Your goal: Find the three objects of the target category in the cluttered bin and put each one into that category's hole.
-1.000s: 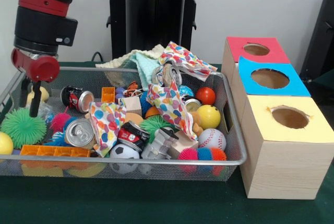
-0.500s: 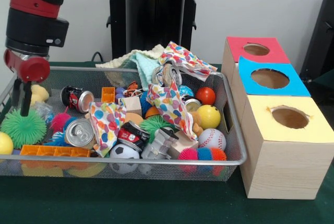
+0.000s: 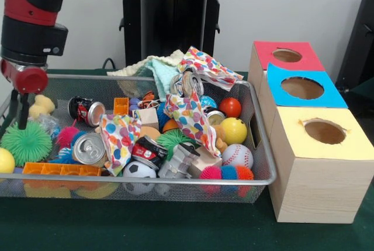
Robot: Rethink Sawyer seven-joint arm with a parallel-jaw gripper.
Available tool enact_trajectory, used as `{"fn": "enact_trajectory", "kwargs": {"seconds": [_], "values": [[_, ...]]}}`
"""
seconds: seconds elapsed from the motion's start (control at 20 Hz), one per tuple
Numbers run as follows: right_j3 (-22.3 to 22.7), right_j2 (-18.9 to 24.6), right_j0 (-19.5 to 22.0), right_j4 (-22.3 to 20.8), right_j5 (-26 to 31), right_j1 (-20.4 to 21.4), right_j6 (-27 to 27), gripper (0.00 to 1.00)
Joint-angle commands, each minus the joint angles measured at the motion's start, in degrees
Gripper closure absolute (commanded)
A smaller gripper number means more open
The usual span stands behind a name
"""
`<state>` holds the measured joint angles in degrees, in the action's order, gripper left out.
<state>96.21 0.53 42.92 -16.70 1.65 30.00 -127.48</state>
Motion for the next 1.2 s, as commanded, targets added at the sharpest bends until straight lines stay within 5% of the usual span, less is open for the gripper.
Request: {"fn": "enact_trajectory", "kwargs": {"seconds": [0.05,0.6,1.2], "values": [[4.03,4.56,0.44,-2.81,3.64,-0.01,-0.53,0.0],[8.0,7.64,0.6,-1.58,1.62,1.09,-3.08,0.0],[3.91,8.41,0.83,-1.85,-0.2,-4.01,-2.46,0.0]]}}
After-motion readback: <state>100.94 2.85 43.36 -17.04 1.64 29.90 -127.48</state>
